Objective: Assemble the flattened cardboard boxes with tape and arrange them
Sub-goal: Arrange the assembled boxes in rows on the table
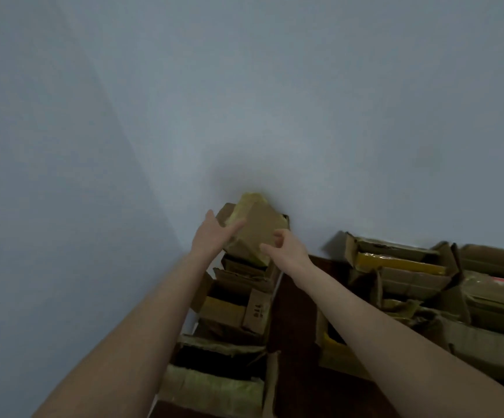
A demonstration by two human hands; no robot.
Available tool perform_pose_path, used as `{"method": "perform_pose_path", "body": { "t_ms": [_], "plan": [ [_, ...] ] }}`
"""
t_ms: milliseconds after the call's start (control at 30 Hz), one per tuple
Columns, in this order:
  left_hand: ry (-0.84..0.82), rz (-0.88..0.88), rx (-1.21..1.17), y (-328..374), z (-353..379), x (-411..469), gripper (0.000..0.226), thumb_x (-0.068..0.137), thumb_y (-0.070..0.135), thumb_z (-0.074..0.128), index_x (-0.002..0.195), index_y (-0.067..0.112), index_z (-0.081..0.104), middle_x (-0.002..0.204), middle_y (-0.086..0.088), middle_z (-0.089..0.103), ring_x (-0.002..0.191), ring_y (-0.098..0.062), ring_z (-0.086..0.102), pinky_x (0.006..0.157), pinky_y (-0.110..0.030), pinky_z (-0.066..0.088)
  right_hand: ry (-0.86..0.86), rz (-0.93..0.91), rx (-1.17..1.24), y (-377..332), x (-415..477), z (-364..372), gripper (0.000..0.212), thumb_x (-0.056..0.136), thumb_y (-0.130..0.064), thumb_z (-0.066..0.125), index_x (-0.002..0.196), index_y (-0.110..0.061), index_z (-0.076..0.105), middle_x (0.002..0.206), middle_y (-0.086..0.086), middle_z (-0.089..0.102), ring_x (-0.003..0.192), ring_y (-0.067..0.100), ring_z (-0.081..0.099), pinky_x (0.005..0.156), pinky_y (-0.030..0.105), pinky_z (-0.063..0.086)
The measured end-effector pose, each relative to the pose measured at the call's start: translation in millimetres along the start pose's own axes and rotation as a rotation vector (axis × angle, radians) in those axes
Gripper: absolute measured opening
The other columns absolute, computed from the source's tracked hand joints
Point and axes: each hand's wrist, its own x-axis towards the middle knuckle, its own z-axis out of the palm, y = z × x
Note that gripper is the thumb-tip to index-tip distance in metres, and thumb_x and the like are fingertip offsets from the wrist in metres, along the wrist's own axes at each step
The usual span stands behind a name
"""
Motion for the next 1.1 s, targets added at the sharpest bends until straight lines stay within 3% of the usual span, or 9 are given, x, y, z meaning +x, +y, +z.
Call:
{"method": "perform_pose_path", "body": {
  "t_ms": [67, 200, 333, 433, 500, 600, 867, 1000, 1100],
  "plan": [
    [-0.048, 0.035, 0.089, 2.4, 6.1, 11.3, 0.076, 0.069, 0.057, 0.073, 0.123, 0.009, 0.052, 0.119, 0.003, 0.058, 0.109, -0.023, 0.057, 0.090, -0.032, 0.048, 0.011, 0.030, 0.021, 3.6, 3.8, 3.3, 0.060, 0.093, -0.030, 0.061, 0.144, -0.013, 0.035, 0.142, 0.008, 0.046, 0.127, 0.023, 0.047, 0.091, 0.027, 0.043],
    [0.017, 0.287, 0.011, 17.4, 7.6, -0.3, 0.018, 0.075, 0.019, 0.075, 0.087, 0.011, 0.062, 0.073, 0.003, 0.053, 0.073, -0.017, 0.053, 0.067, -0.030, 0.044, 0.123, 0.091, 0.222, 8.9, 5.3, -15.2, 0.058, 0.094, -0.040, 0.057, 0.142, -0.012, 0.037, 0.139, 0.008, 0.048, 0.122, 0.023, 0.051, 0.101, 0.036, 0.045],
    [0.112, 0.750, 0.161, 37.0, -13.4, -34.3, 0.012, 0.082, 0.009, 0.067, 0.089, 0.018, 0.068, 0.088, 0.001, 0.057, 0.078, -0.015, 0.056, 0.071, -0.030, 0.051, 0.255, 0.133, 0.465, -4.5, 0.0, -67.3, 0.076, 0.089, -0.062, 0.050, 0.148, -0.019, 0.031, 0.147, 0.008, 0.039, 0.128, 0.029, 0.045, 0.104, 0.046, 0.041],
    [0.116, 1.102, 0.330, 45.3, -22.6, -66.2, 0.012, 0.086, 0.016, 0.057, 0.087, 0.014, 0.069, 0.091, -0.003, 0.057, 0.074, -0.017, 0.056, 0.063, -0.031, 0.053, 0.062, 0.221, 0.471, -13.4, -13.7, -103.8, 0.092, 0.075, -0.072, 0.059, 0.148, -0.024, 0.031, 0.148, 0.009, 0.037, 0.129, 0.036, 0.042, 0.095, 0.046, 0.042],
    [0.179, 1.288, 0.429, 51.6, -17.4, -88.8, 0.022, 0.086, 0.022, 0.050, 0.084, 0.012, 0.069, 0.085, -0.007, 0.057, 0.071, -0.018, 0.053, 0.068, -0.027, 0.051, -0.059, 0.269, 0.434, -12.4, -26.7, -115.9, 0.094, 0.067, -0.068, 0.071, 0.141, -0.020, 0.040, 0.137, 0.009, 0.047, 0.116, 0.032, 0.051, 0.081, 0.043, 0.051],
    [0.277, 1.437, 0.454, 56.9, -3.7, -113.1, 0.012, 0.084, 0.021, 0.056, 0.090, 0.012, 0.062, 0.081, -0.008, 0.055, 0.070, -0.017, 0.052, 0.089, -0.039, 0.050, -0.094, 0.301, 0.301, -4.7, -47.6, -122.6, 0.063, 0.078, -0.042, 0.076, 0.128, -0.013, 0.051, 0.111, 0.007, 0.062, 0.094, 0.021, 0.060, 0.061, 0.033, 0.050],
    [0.307, 1.398, 0.484, 58.3, 15.1, -151.2, 0.014, 0.085, 0.028, 0.056, 0.093, 0.018, 0.060, 0.084, -0.006, 0.057, 0.078, -0.015, 0.054, 0.103, -0.058, 0.040, 0.034, 0.232, 0.083, 17.9, -85.0, -127.2, 0.036, 0.081, -0.031, 0.074, 0.106, -0.019, 0.052, 0.095, 0.003, 0.059, 0.082, 0.015, 0.056, 0.055, 0.027, 0.048],
    [0.189, 0.905, 0.357, 67.7, 18.2, -172.1, 0.046, 0.078, 0.063, 0.050, 0.085, 0.024, 0.075, 0.130, -0.006, 0.053, 0.126, -0.025, 0.043, 0.110, -0.061, 0.024, 0.162, 0.151, 0.207, 25.8, -93.7, -133.0, 0.043, 0.085, -0.024, 0.066, 0.122, -0.013, 0.048, 0.106, 0.007, 0.060, 0.091, 0.019, 0.057, 0.073, 0.034, 0.053],
    [0.131, 0.536, -0.053, 87.0, 24.2, -193.4, 0.043, 0.090, 0.053, 0.049, 0.117, 0.024, 0.066, 0.153, 0.001, 0.023, 0.138, -0.014, 0.024, 0.112, -0.039, 0.029, 0.209, 0.056, 0.201, 26.9, -106.5, -136.9, 0.041, 0.095, -0.020, 0.054, 0.133, -0.012, 0.043, 0.111, 0.005, 0.054, 0.094, 0.018, 0.053, 0.073, 0.029, 0.045]
  ]
}}
